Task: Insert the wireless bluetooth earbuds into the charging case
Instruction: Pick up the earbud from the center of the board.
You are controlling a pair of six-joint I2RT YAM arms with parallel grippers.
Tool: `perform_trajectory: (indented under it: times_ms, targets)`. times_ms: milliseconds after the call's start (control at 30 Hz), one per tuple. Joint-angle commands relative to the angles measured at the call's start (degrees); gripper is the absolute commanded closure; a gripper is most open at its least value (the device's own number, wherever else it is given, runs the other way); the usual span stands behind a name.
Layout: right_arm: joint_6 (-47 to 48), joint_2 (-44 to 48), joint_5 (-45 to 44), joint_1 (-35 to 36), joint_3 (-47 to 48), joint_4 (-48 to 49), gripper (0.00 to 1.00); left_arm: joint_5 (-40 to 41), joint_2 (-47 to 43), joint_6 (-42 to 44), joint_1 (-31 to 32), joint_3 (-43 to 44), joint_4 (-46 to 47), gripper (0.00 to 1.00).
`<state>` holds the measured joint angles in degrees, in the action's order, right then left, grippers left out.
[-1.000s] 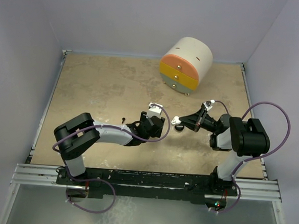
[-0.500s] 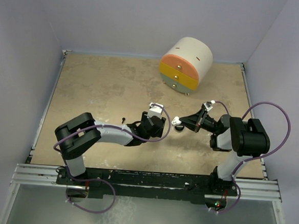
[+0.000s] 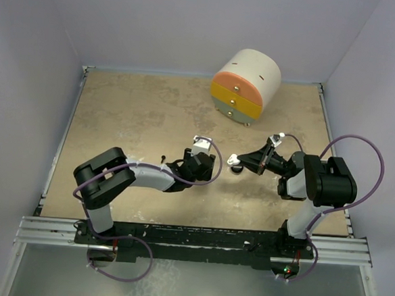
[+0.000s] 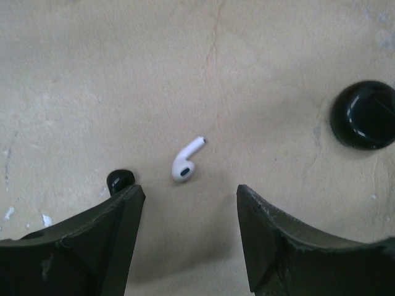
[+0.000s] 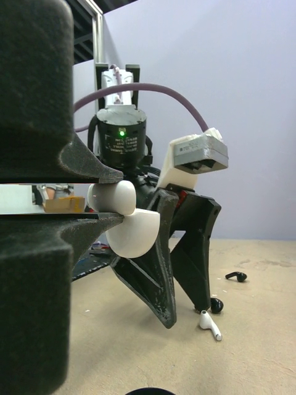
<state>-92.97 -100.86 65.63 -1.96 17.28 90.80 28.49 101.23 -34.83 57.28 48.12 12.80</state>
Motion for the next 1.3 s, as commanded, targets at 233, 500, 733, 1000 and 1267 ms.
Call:
perform_trajectory:
  times_ms: [233, 500, 733, 1000, 1267]
  targets:
    - [1.17, 1.13, 1.78, -0.33, -0.07, 45.16, 1.00, 0.60, -2.70, -1.85, -2.94, -2.94, -0.09, 0.39]
    - [1.16, 1.02, 1.88, -0.42, 0.08, 45.16, 1.00, -2.74, -3.00, 1.63, -2.90, -4.60, 5.59, 0.39]
    - [1.08, 0.99, 2.00, -0.42, 0.13, 45.16, 1.00, -3.56, -1.12, 1.81, -2.79, -3.86, 5.66, 0.41]
    - [1.44, 0.51, 2.05, -0.52, 0.04, 45.16, 1.00, -3.00, -1.32, 1.90, -2.79, -4.89, 6.60, 0.42]
    - [1.46, 0.58, 2.04, -0.59, -0.05, 45.16, 1.00, -6.68, -0.47, 3.26, -2.74, -4.70, 9.41, 0.44]
